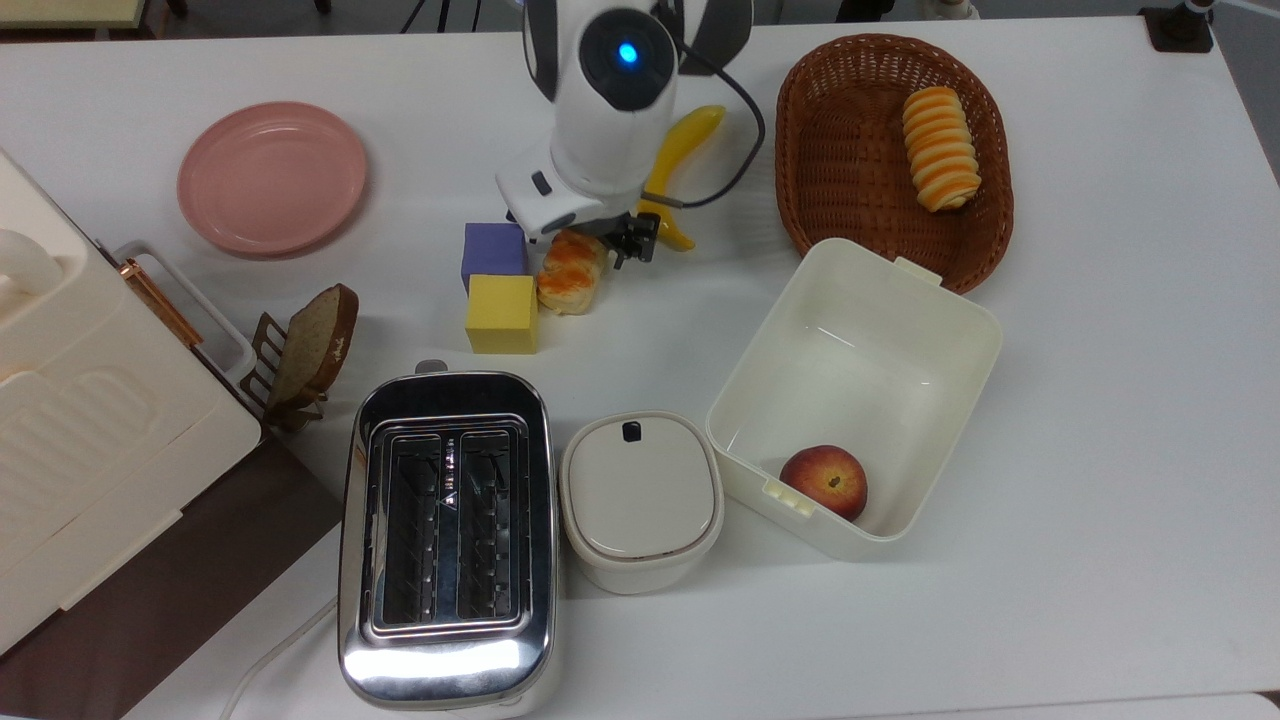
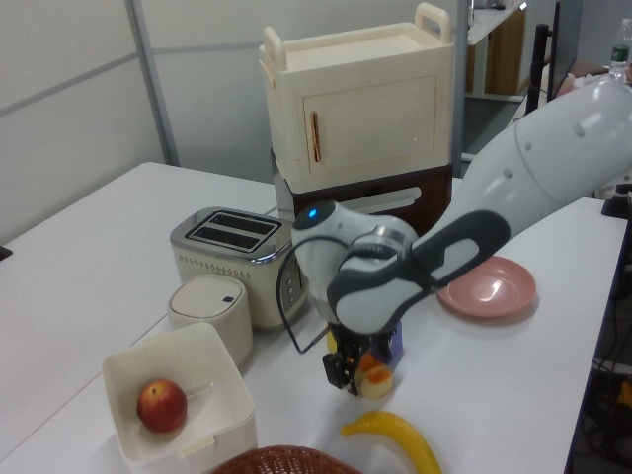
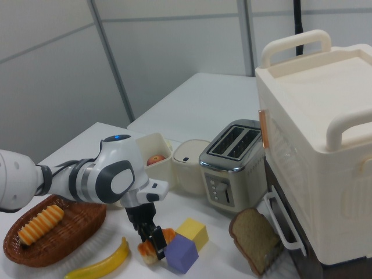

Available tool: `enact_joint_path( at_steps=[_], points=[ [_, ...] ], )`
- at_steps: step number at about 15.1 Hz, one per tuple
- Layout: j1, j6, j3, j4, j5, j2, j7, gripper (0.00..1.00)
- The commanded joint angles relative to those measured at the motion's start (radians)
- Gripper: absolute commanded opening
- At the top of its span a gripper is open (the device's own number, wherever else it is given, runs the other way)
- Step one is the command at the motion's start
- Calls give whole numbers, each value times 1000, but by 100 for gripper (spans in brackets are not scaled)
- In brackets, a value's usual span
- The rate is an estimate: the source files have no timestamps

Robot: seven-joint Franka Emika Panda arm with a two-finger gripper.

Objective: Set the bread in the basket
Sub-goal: 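Close the gripper on the bread pastry and lift it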

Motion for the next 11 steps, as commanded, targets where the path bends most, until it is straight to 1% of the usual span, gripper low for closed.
enact_joint_path(
  at_steps=[1,2,3,4,5,7,9,10,11],
  points=[
    [12,27,24,-16,-78,12,96,54],
    [14,27,24,-14,-79,10,96,25],
    [14,25,24,-11,-79,6,96,2],
    [14,18,25,-7,-79,0,96,0],
    [15,10,27,-5,-79,-14,98,0],
    [16,-19,33,2,-71,-63,98,0],
    [16,-135,44,67,-57,-99,89,0],
    [14,-206,65,125,-31,-118,80,0],
    [15,-243,79,151,-1,-132,60,0]
  ],
)
